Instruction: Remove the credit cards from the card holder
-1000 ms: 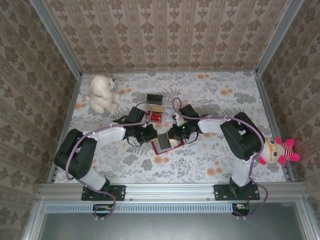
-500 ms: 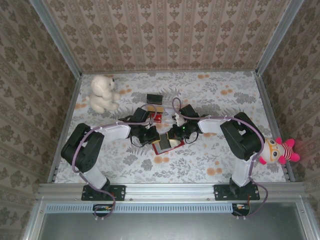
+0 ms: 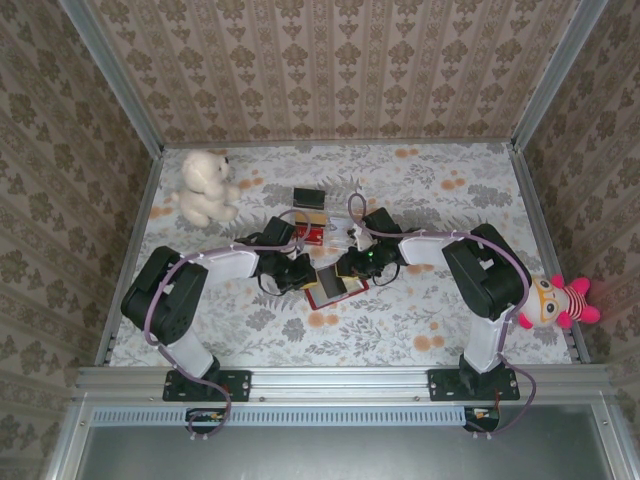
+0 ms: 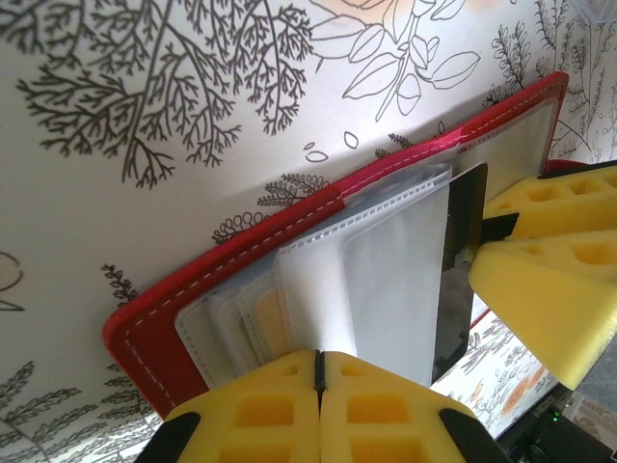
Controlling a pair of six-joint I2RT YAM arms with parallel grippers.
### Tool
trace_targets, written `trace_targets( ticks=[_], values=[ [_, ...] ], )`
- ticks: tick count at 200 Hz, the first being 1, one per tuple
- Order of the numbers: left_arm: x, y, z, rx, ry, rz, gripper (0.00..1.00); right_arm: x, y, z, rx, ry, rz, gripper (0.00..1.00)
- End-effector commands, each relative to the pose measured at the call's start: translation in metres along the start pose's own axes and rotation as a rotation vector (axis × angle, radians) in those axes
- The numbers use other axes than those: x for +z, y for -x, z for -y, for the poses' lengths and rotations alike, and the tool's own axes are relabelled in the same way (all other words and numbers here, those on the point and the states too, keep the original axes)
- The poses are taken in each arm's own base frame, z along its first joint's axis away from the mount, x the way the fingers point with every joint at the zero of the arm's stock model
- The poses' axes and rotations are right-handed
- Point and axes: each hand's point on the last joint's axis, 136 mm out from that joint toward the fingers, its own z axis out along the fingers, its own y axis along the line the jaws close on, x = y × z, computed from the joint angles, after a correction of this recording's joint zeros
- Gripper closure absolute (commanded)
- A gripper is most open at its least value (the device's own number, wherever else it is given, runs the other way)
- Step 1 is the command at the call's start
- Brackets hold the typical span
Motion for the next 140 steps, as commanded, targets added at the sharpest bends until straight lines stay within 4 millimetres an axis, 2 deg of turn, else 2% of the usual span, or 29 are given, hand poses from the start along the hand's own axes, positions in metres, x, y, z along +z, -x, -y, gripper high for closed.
trace_targets(
  ticks=[1,45,64,99,140],
  values=[
    [0.0029,-0.0084,-0.0159,-0.007,0.044,-0.029,0.94,0.0042,-0.0098,0.0027,0.003,0.002,-0.042,0.72],
    [0.004,-0.009,-0.0185,-0.012,0.05,-0.031,0.94,0.0115,-0.0159,0.0025,-0.004,0.026,-0.083,0.69],
    [0.0038,-0.0092,-0.0191,-0.015,0.055,-0.03,0.94,0.0132,-0.0174,0.0013,-0.011,0.036,-0.093,0.75],
    [0.0029,-0.0085,-0.0171,-0.014,0.052,-0.03,0.94,0.0123,-0.0171,-0.0003,-0.024,0.04,-0.095,0.79],
    [-0.0023,-0.0051,-0.0166,-0.019,0.049,-0.016,0.94,0.0039,-0.0125,0.0034,-0.034,0.006,-0.056,0.92]
  ],
)
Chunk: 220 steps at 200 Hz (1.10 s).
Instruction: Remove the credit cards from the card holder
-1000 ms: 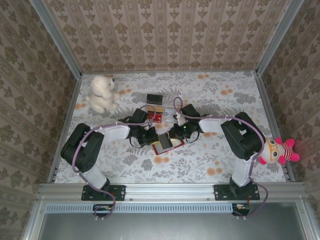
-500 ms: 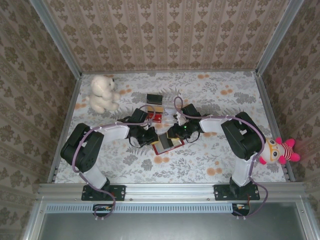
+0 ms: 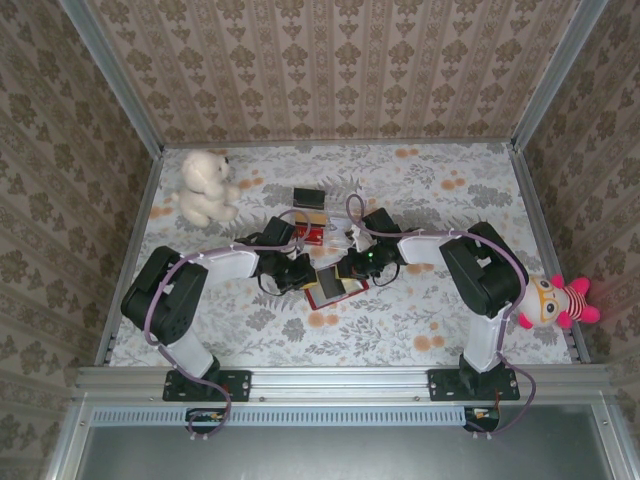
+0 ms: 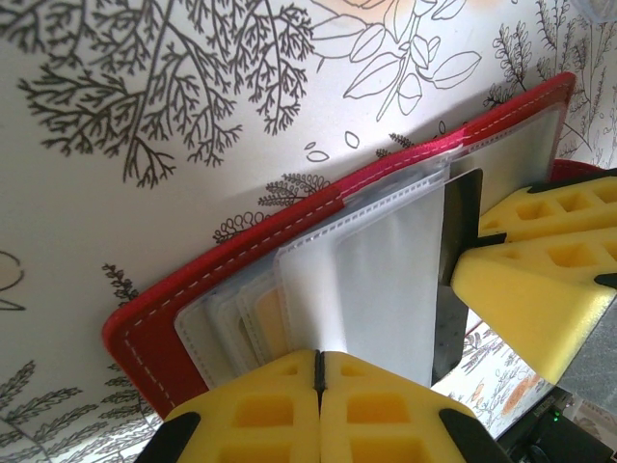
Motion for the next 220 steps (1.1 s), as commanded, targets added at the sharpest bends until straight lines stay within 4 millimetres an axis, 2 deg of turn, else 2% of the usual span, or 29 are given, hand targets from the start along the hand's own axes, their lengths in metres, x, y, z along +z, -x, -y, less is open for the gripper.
trace_targets(
  ticks=[1,55,80,109,152,171,196,220],
  values=[
    [-0.002,-0.005,-0.016,-0.018,0.048,-0.016,0.94,-0.001,-0.007,0.006,-0.002,-0.03,-0.017,0.92],
    [-0.008,-0.002,-0.011,-0.012,0.015,-0.012,0.83,-0.04,-0.003,0.012,-0.003,-0.061,0.07,0.95],
    [-0.014,0.004,0.004,0.009,-0.031,0.003,0.76,-0.058,0.001,0.006,-0.023,-0.044,0.119,0.96],
    [-0.033,0.02,0.031,0.056,-0.097,0.062,0.66,-0.08,0.008,-0.024,-0.091,0.023,0.192,0.97],
    [-0.079,0.044,0.068,0.097,-0.269,0.206,0.35,-0.121,0.028,-0.076,-0.168,0.188,0.312,0.98],
    [-0.101,0.054,0.088,0.136,-0.357,0.271,0.25,-0.136,0.037,-0.096,-0.181,0.258,0.352,0.98],
    [-0.12,0.053,0.127,0.211,-0.523,0.27,0.2,-0.15,0.049,-0.127,-0.177,0.396,0.364,0.98],
    [-0.124,0.052,0.152,0.272,-0.596,0.255,0.2,-0.161,0.059,-0.151,-0.175,0.499,0.365,0.98]
  ],
)
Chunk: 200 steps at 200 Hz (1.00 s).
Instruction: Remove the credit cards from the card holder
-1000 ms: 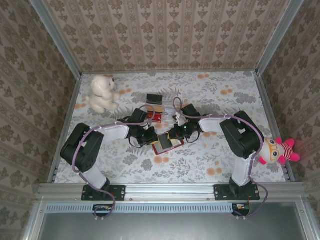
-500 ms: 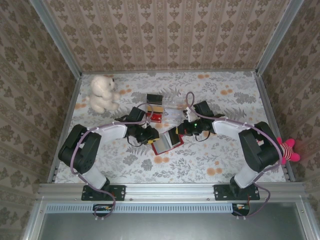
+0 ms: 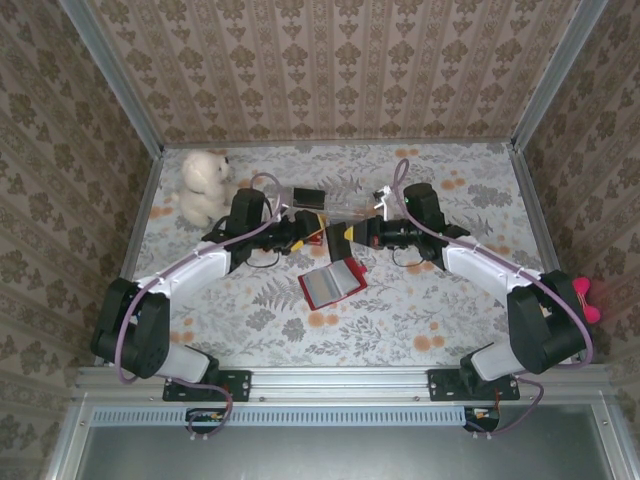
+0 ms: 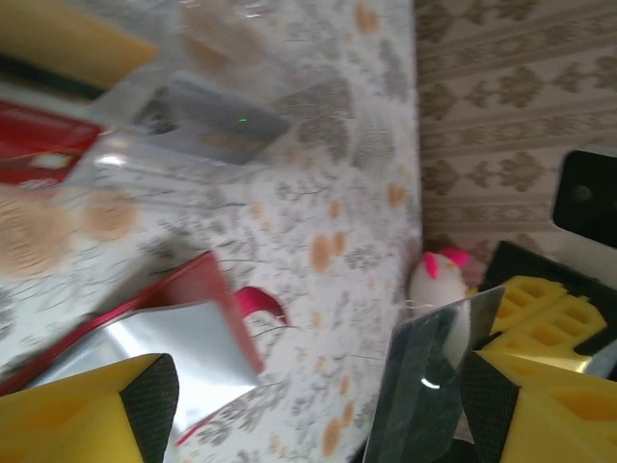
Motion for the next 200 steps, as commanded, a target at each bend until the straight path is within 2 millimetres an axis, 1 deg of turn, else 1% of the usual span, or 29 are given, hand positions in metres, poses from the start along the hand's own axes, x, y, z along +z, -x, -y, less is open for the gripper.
trace_targets(
  ticks=[1,13,27,34,41,55,72,91,99,106,117,122,131,144,171,200],
  values=[
    [0.004,0.01,0.047,0.081,-0.166,-0.013,0.2,-0.002,0.027,-0.049,-0.016,0.187,0.024,0.98],
    [0.01,0.011,0.054,0.103,-0.177,-0.016,0.24,-0.003,0.033,-0.058,-0.016,0.218,0.029,0.98],
    [0.013,0.015,0.06,0.115,-0.193,-0.003,0.37,-0.004,0.038,-0.065,-0.015,0.227,0.022,0.98],
    [0.013,0.017,0.064,0.121,-0.213,0.01,0.48,-0.004,0.039,-0.068,-0.013,0.229,0.016,0.98],
    [0.012,0.019,0.069,0.133,-0.236,0.021,0.54,-0.004,0.04,-0.07,-0.01,0.236,0.008,0.97],
    [0.008,0.022,0.076,0.158,-0.266,0.043,0.66,-0.003,0.04,-0.07,0.006,0.242,-0.007,0.97],
    [0.002,0.023,0.085,0.19,-0.302,0.067,0.75,-0.001,0.039,-0.067,0.019,0.243,-0.012,0.97],
    [-0.003,0.023,0.092,0.205,-0.346,0.079,0.86,-0.001,0.041,-0.068,0.022,0.249,0.002,0.95],
    [-0.005,0.023,0.094,0.204,-0.366,0.084,0.91,-0.001,0.043,-0.069,0.023,0.248,0.007,0.93],
    [-0.007,0.023,0.096,0.199,-0.38,0.089,0.95,-0.002,0.044,-0.069,0.022,0.247,0.011,0.89],
    [-0.01,0.025,0.098,0.192,-0.401,0.102,0.99,-0.003,0.044,-0.072,0.012,0.253,0.015,0.77],
    [-0.011,0.026,0.1,0.193,-0.411,0.109,1.0,-0.003,0.043,-0.075,-0.002,0.263,0.015,0.72],
    [-0.014,0.028,0.103,0.194,-0.422,0.128,1.0,-0.003,0.04,-0.08,-0.021,0.274,0.014,0.66],
    [-0.018,0.032,0.103,0.182,-0.412,0.152,1.0,0.0,0.037,-0.086,-0.031,0.279,0.016,0.64],
    [-0.025,0.037,0.103,0.172,-0.382,0.197,1.0,0.006,0.038,-0.094,-0.016,0.306,0.049,0.66],
    [-0.03,0.043,0.094,0.146,-0.34,0.244,1.0,0.006,0.045,-0.096,0.016,0.331,0.096,0.75]
  ],
)
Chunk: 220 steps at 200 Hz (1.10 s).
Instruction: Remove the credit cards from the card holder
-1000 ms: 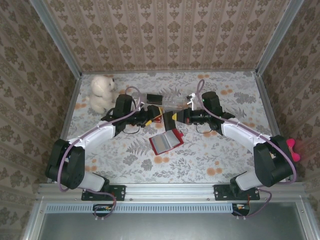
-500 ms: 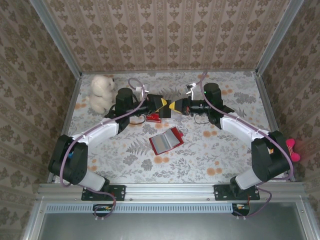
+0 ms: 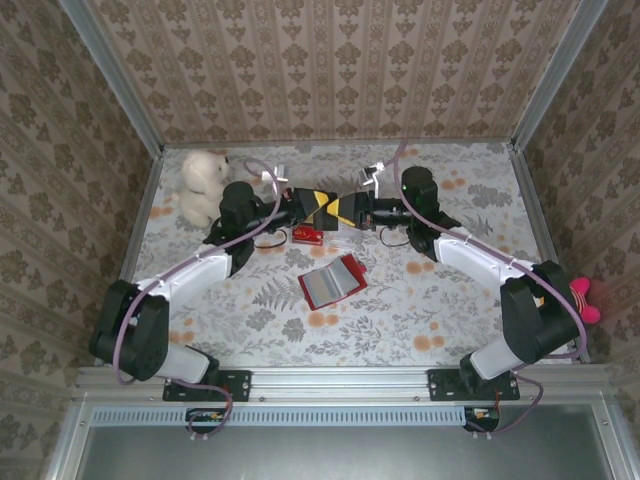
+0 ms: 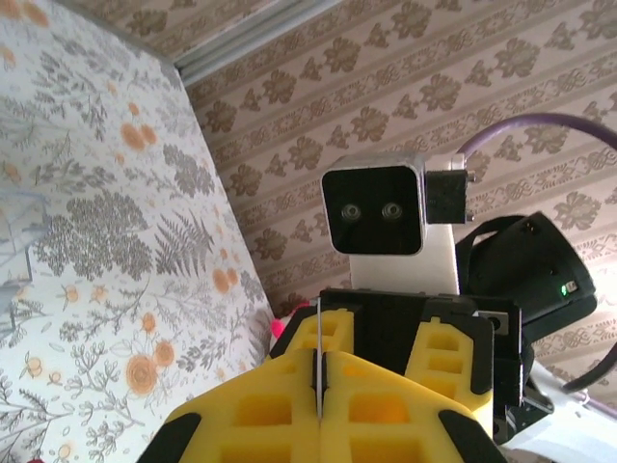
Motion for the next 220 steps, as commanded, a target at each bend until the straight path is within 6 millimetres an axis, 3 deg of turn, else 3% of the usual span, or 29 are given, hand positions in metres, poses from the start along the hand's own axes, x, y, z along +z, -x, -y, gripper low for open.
trace_targets(
  ticks=[1,38,60,68,104,142,179,220],
  values=[
    [-0.007,0.009,-0.005,-0.004,0.038,0.068,1.0,0.002,0.006,-0.021,-0.025,0.078,0.047,0.76],
    [-0.01,0.016,-0.011,-0.019,0.066,0.081,1.0,0.003,0.012,-0.021,-0.034,0.071,0.079,0.91],
    [-0.014,0.021,-0.026,-0.046,0.136,0.104,0.74,0.005,0.018,-0.014,-0.078,0.016,0.085,1.0],
    [-0.024,0.031,-0.04,-0.065,0.185,0.13,0.63,0.005,0.02,-0.007,-0.103,-0.02,0.084,1.0],
    [-0.063,0.036,-0.093,-0.091,0.49,0.108,0.43,0.01,0.024,0.028,-0.277,-0.218,0.0,1.0],
    [-0.103,0.04,-0.125,-0.116,0.71,0.069,0.19,0.019,0.041,0.052,-0.445,-0.35,-0.079,1.0],
    [-0.132,0.041,-0.148,-0.137,0.815,0.062,0.01,0.031,0.058,0.07,-0.659,-0.407,-0.177,1.0],
    [-0.147,0.039,-0.16,-0.123,0.862,0.049,0.0,0.042,0.073,0.077,-0.894,-0.401,-0.223,1.0]
  ],
)
